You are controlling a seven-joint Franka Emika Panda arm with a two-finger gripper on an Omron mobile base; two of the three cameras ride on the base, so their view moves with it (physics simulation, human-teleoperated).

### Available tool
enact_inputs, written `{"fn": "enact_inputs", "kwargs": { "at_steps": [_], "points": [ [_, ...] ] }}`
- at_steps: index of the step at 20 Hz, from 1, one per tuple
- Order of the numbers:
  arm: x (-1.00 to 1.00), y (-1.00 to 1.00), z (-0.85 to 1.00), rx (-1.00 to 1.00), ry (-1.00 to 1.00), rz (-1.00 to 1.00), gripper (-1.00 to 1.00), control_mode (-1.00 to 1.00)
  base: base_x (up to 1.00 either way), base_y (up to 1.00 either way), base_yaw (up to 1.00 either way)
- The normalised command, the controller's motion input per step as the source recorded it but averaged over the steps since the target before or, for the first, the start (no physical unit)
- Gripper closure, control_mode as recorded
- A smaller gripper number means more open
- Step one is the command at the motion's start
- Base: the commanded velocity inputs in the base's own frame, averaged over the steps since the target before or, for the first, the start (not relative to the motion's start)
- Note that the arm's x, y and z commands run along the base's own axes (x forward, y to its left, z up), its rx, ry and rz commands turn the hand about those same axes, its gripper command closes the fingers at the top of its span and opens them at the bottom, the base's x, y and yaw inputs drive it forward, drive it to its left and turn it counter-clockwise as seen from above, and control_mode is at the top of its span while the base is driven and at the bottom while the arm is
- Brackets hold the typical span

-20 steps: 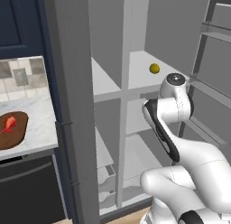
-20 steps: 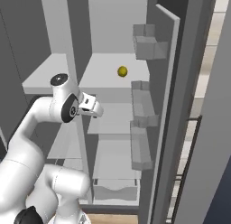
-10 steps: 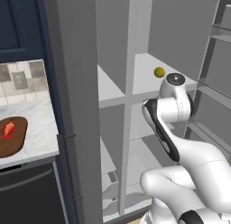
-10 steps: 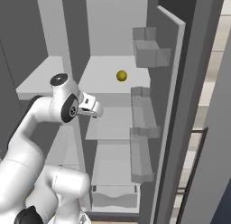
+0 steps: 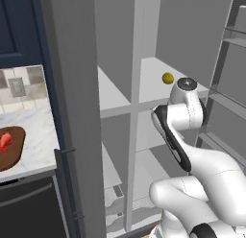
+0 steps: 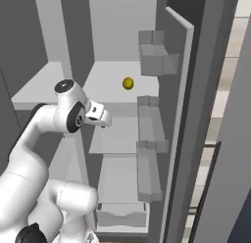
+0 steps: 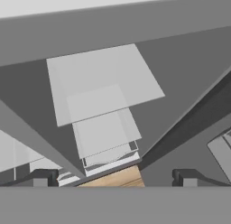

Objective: Retrieve a lemon from the fridge and place it on the cutting board with the fish.

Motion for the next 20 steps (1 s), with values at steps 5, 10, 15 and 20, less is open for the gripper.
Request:
{"fn": "enact_inputs", "kwargs": {
  "at_steps": [5,10,15,20],
  "points": [
    [0.0,0.0,0.0,0.0,0.0,0.0,-1.0,1.0,0.1,-0.09,-0.05],
    [0.0,0.0,0.0,0.0,0.0,0.0,-1.0,1.0,0.04,-0.09,-0.18],
    [0.0,0.0,0.0,0.0,0.0,0.0,-1.0,1.0,0.01,0.0,-0.13],
    [0.0,0.0,0.0,0.0,0.0,0.0,-1.0,1.0,0.01,0.0,-0.11]
  ]
}}
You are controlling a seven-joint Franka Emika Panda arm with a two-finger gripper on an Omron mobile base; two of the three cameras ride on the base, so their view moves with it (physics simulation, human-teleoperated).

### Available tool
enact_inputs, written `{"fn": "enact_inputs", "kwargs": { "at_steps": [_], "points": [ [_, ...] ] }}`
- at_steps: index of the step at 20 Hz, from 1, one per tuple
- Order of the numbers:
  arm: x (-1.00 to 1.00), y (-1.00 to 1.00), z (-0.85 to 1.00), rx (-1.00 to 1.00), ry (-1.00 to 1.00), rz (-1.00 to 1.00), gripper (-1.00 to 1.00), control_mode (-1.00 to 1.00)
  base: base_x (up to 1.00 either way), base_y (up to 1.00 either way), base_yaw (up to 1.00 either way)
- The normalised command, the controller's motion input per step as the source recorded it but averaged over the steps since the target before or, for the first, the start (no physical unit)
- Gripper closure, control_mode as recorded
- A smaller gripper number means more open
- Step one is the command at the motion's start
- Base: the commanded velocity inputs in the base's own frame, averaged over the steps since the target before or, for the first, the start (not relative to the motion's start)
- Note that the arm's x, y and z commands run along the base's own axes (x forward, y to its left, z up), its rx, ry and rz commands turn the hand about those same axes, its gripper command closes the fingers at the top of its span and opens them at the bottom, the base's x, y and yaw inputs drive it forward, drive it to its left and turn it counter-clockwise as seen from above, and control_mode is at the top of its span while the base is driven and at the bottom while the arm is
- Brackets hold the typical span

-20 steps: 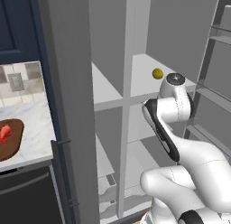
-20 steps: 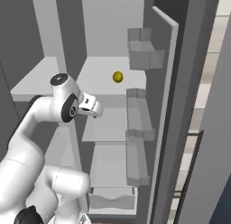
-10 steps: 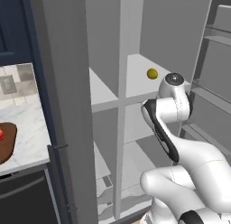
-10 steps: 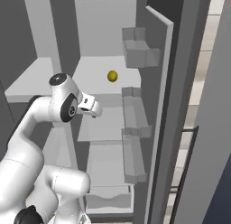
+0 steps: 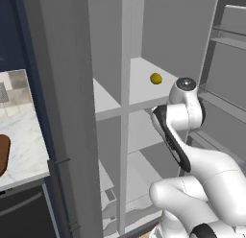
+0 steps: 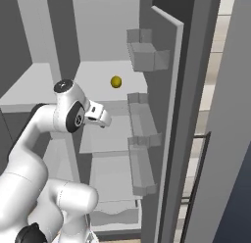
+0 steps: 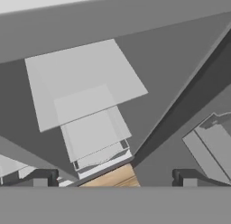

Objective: Retrieve a lemon from the fridge and place it on the cutting board with the fish.

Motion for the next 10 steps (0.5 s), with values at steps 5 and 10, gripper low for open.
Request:
{"fn": "enact_inputs", "kwargs": {
  "at_steps": [5,10],
  "points": [
    [0.0,0.0,0.0,0.0,0.0,0.0,-1.0,1.0,0.13,0.0,-0.07],
    [0.06,0.0,0.0,0.0,0.0,0.0,-1.0,-1.0,0.05,0.0,0.0]
  ]
}}
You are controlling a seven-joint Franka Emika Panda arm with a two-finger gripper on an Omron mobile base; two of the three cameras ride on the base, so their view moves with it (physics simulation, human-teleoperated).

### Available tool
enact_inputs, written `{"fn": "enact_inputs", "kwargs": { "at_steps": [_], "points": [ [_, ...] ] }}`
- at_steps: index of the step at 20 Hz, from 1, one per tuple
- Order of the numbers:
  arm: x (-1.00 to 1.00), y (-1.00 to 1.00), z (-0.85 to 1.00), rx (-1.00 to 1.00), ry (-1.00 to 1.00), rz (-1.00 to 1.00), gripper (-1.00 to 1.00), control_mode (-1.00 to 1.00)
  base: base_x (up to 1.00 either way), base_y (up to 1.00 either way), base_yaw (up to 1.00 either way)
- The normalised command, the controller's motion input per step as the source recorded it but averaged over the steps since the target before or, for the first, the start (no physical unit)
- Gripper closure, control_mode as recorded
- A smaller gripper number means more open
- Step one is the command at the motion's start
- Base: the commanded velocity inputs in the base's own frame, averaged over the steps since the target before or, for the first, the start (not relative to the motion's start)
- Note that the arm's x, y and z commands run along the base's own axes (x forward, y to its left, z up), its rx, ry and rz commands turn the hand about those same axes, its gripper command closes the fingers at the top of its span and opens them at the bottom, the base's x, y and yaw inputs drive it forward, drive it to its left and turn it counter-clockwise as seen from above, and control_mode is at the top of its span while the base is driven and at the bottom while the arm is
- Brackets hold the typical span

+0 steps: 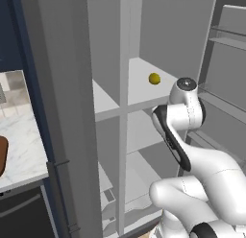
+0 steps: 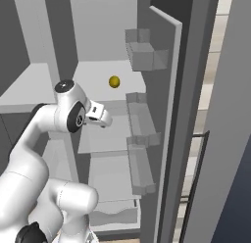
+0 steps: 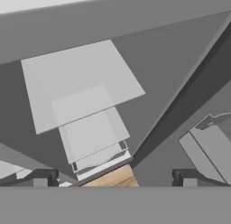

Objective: Retrieve a lemon from the fridge and place it on the cutting board with the fish.

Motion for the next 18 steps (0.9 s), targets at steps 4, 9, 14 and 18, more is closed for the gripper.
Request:
{"fn": "enact_inputs", "kwargs": {
  "at_steps": [4,9,14,18],
  "points": [
    [0.0,0.0,0.15,0.03,-0.08,0.0,-1.0,-1.0,0.0,0.0,0.0],
    [0.0,0.01,0.55,0.02,-0.2,0.0,-1.0,-1.0,0.0,0.0,0.0],
    [0.0,0.05,0.72,0.0,-0.21,0.0,-1.0,-1.0,0.0,0.0,0.0],
    [0.0,0.0,0.62,-0.01,-0.22,-0.01,-1.0,-1.0,0.0,0.0,0.0]
  ]
}}
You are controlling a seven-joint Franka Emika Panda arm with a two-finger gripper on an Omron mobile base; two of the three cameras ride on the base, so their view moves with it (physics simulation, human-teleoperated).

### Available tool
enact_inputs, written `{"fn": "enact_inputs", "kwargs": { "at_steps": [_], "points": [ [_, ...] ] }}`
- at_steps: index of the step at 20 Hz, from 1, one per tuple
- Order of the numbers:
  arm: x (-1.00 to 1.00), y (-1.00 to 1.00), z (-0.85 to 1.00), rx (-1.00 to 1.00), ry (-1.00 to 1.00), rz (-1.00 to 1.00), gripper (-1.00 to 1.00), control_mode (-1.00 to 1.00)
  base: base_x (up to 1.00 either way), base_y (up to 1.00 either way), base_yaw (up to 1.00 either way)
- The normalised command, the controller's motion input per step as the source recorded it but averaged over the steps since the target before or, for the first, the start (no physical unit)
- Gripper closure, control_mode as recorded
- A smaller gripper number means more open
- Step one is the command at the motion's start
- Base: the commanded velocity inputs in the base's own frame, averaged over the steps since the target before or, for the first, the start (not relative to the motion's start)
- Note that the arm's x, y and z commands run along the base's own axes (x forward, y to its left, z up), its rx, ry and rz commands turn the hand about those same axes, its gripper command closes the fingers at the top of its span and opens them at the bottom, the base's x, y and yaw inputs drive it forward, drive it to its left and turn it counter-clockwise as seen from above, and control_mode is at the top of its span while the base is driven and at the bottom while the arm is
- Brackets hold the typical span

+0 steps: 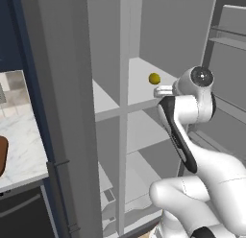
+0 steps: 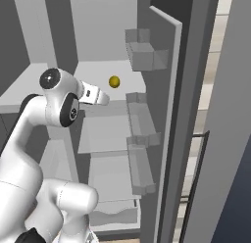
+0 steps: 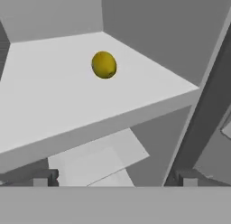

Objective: Retrieve a lemon from the fridge and place it on the cutting board with the fish.

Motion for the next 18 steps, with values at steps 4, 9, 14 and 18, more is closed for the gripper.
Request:
{"fn": "enact_inputs", "kwargs": {
  "at_steps": [4,9,14,18],
  "points": [
    [0.0,0.0,0.67,0.0,-0.13,0.0,-1.0,-1.0,0.0,0.0,0.0],
    [0.0,0.0,0.41,0.0,-0.03,0.0,-1.0,-1.0,0.0,0.0,0.0],
    [0.07,0.0,0.06,0.0,0.02,0.0,-1.0,-1.0,0.0,0.0,0.0],
    [0.22,0.0,0.0,0.0,0.0,0.03,-1.0,-1.0,0.0,0.0,0.0]
  ]
}}
